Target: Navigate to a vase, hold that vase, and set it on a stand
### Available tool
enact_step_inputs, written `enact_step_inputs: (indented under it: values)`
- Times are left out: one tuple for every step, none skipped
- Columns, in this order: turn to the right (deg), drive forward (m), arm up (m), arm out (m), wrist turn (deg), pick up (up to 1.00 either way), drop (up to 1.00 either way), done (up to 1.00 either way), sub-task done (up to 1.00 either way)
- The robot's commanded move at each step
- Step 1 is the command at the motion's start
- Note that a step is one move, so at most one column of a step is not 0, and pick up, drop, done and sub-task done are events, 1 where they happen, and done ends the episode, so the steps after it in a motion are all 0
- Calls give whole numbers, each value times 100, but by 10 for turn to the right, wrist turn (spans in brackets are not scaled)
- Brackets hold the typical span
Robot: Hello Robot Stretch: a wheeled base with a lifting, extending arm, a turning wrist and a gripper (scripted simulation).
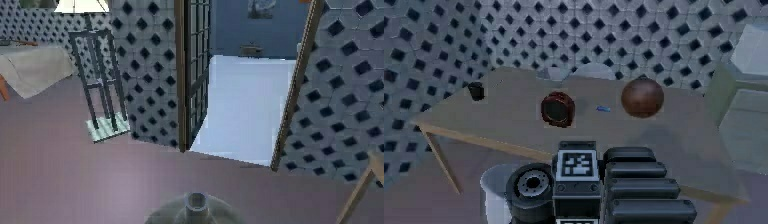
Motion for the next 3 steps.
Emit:
enact_step_inputs:
  values:
    - [120,0,0,0,0,0,0,0,0]
    - [0,100,0,0,0,0,0,0,0]
    - [0,100,0,0,0,0,0,0,0]
